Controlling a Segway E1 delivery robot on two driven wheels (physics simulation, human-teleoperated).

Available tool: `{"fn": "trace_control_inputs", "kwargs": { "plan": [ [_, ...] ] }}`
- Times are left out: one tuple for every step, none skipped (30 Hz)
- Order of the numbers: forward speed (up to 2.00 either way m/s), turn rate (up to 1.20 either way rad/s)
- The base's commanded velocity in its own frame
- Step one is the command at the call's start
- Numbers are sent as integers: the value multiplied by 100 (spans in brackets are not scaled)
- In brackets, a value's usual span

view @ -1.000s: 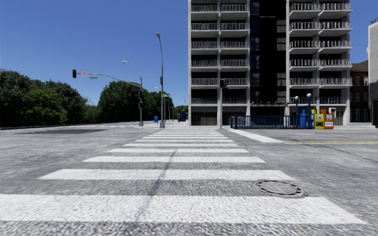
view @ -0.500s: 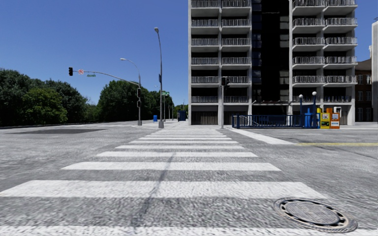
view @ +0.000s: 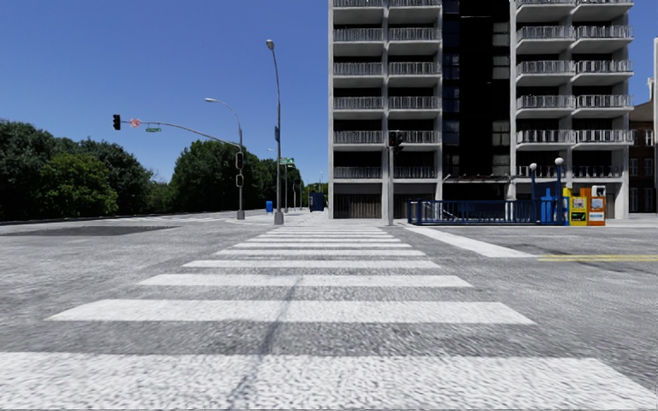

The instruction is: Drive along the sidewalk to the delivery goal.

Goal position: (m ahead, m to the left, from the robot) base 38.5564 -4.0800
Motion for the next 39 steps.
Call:
{"fn": "trace_control_inputs", "kwargs": {
  "plan": [
    [145,0],
    [145,0],
    [145,0],
    [145,0],
    [145,0],
    [145,0],
    [145,0],
    [145,0],
    [145,0],
    [145,0],
    [145,0],
    [145,0],
    [145,0],
    [145,0],
    [145,0],
    [145,0],
    [145,0],
    [146,0],
    [146,0],
    [146,0],
    [146,0],
    [146,0],
    [148,0],
    [151,0],
    [153,0],
    [153,0],
    [154,0],
    [154,0],
    [154,0],
    [154,0],
    [154,0],
    [154,0],
    [154,0],
    [154,0],
    [155,0],
    [155,0],
    [156,0],
    [156,0],
    [156,0]
  ]
}}
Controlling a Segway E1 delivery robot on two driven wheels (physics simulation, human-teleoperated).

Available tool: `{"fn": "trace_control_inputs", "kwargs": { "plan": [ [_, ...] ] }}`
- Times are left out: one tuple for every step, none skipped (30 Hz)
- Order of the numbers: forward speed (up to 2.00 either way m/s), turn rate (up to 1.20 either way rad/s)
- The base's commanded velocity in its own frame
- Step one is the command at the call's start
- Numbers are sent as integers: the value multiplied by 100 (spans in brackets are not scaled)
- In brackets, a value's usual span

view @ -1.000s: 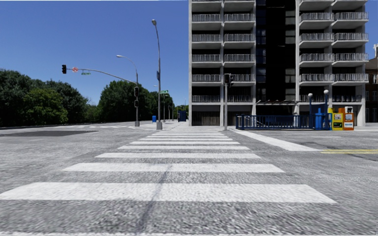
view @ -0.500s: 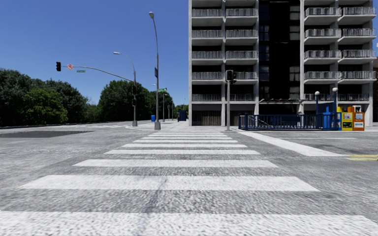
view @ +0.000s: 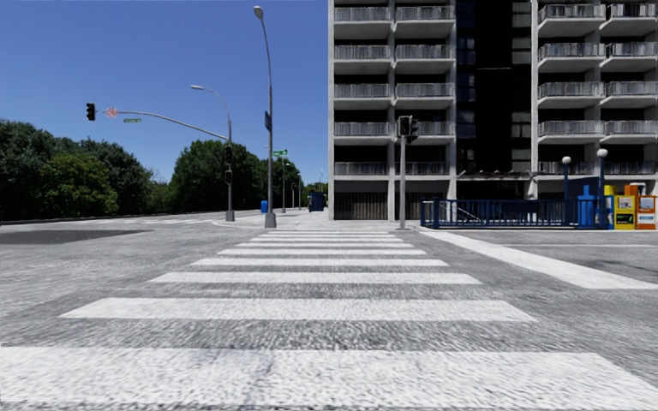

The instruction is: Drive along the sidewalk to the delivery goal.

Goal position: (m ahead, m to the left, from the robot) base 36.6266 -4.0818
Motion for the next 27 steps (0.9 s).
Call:
{"fn": "trace_control_inputs", "kwargs": {
  "plan": [
    [156,0],
    [159,0],
    [159,0],
    [163,0],
    [165,0],
    [165,0],
    [165,0],
    [166,0],
    [166,0],
    [166,0],
    [166,0],
    [166,0],
    [166,0],
    [166,0],
    [167,0],
    [168,0],
    [168,0],
    [169,0],
    [171,0],
    [175,0],
    [175,0],
    [180,0],
    [185,0],
    [189,0],
    [189,0],
    [191,0],
    [197,0]
  ]
}}
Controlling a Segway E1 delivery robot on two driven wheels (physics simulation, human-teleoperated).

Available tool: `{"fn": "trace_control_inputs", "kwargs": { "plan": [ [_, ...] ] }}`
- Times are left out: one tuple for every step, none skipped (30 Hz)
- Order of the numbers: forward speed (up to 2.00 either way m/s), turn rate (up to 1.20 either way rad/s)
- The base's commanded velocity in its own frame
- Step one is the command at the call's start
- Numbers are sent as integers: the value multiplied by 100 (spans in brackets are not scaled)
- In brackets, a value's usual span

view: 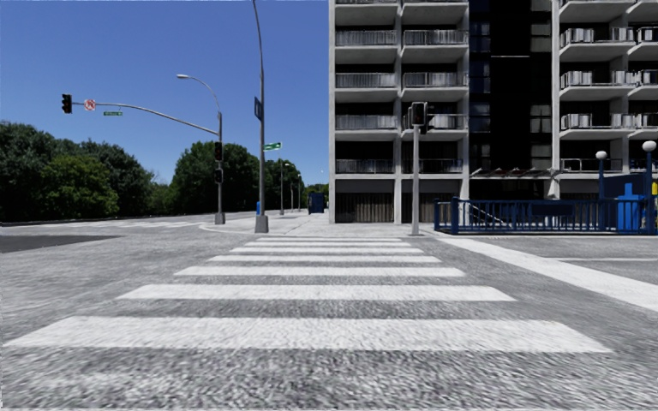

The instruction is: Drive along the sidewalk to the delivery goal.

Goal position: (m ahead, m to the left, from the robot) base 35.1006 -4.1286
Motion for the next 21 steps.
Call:
{"fn": "trace_control_inputs", "kwargs": {
  "plan": [
    [197,0],
    [197,0],
    [197,0],
    [197,0],
    [197,0],
    [197,0],
    [197,0],
    [197,0],
    [197,0],
    [197,0],
    [197,0],
    [197,0],
    [197,0],
    [197,0],
    [197,4],
    [197,7],
    [197,8],
    [197,8],
    [197,8],
    [197,8],
    [197,8]
  ]
}}
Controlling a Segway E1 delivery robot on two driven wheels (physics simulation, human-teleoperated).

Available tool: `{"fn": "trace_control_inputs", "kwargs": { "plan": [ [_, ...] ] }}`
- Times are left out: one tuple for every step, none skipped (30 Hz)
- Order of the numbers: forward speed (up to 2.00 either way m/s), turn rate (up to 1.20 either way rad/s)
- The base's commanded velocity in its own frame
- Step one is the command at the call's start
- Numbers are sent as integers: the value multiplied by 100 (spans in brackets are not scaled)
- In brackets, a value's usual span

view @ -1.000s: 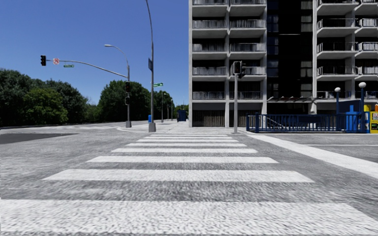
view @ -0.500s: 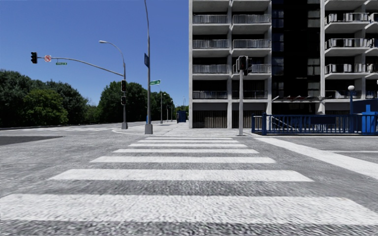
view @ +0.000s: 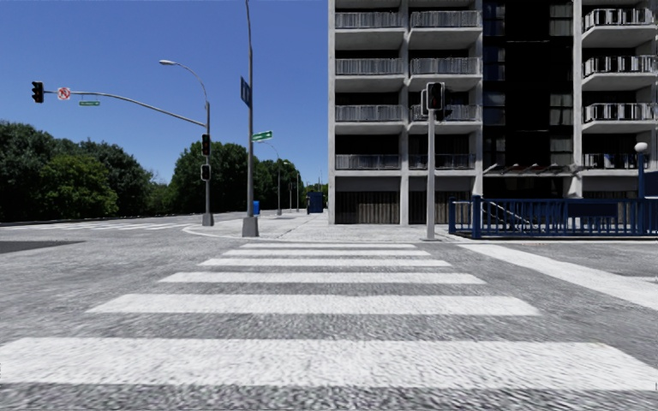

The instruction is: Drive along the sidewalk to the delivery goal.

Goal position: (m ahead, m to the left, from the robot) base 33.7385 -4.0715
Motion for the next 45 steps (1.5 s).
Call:
{"fn": "trace_control_inputs", "kwargs": {
  "plan": [
    [197,8],
    [197,8],
    [197,8],
    [197,8],
    [197,8],
    [197,8],
    [197,8],
    [197,9],
    [197,9],
    [197,9],
    [197,9],
    [197,12],
    [197,12],
    [197,12],
    [197,12],
    [197,12],
    [197,12],
    [197,10],
    [197,0],
    [197,0],
    [197,0],
    [197,0],
    [197,0],
    [197,0],
    [197,0],
    [197,0],
    [197,0],
    [197,0],
    [197,0],
    [196,0],
    [195,0],
    [195,0],
    [195,0],
    [195,0],
    [195,0],
    [194,8],
    [194,9],
    [194,9],
    [194,10],
    [192,10],
    [191,10],
    [191,10],
    [191,10],
    [191,10],
    [191,10]
  ]
}}
